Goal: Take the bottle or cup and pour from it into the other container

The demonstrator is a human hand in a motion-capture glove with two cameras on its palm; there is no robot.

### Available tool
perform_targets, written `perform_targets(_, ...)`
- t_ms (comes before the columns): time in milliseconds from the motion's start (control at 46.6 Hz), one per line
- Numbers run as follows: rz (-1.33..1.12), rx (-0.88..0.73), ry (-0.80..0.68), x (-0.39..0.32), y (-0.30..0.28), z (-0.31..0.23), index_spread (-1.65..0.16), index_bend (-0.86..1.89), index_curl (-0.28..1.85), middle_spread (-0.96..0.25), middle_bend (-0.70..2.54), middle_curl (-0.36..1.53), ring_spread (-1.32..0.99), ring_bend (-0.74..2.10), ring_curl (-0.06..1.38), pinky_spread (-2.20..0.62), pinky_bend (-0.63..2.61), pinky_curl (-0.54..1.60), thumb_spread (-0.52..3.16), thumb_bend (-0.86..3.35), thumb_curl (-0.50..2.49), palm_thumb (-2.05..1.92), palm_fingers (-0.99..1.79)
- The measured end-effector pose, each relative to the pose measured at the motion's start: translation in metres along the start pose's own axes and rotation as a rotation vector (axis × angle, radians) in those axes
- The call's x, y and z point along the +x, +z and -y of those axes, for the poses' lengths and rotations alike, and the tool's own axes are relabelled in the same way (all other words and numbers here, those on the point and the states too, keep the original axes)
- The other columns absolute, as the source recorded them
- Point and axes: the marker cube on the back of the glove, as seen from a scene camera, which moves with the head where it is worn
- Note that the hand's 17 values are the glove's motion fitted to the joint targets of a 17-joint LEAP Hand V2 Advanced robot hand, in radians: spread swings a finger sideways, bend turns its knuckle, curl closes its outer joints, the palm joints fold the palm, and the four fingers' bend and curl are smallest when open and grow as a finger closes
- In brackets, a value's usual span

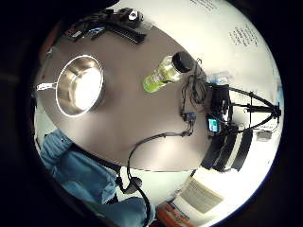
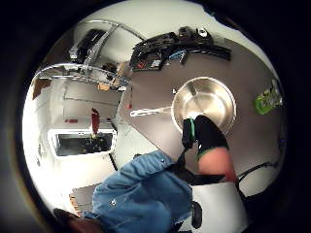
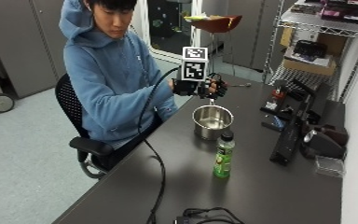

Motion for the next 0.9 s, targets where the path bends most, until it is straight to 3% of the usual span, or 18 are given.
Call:
perform_targets(301,-0.006,0.011,0.011,0.009,-0.002,-0.006,-0.33,0.17,0.19,0.01,0.22,0.17,0.1,0.26,0.13,0.22,0.27,0.18,0.85,0.27,0.25,0.63,0.28)
perform_targets(902,-0.037,0.062,0.087,0.067,-0.025,-0.045,-0.36,0.16,0.26,0.01,0.2,0.28,0.12,0.26,0.21,0.25,0.25,0.28,1.02,0.07,0.38,0.72,0.25)
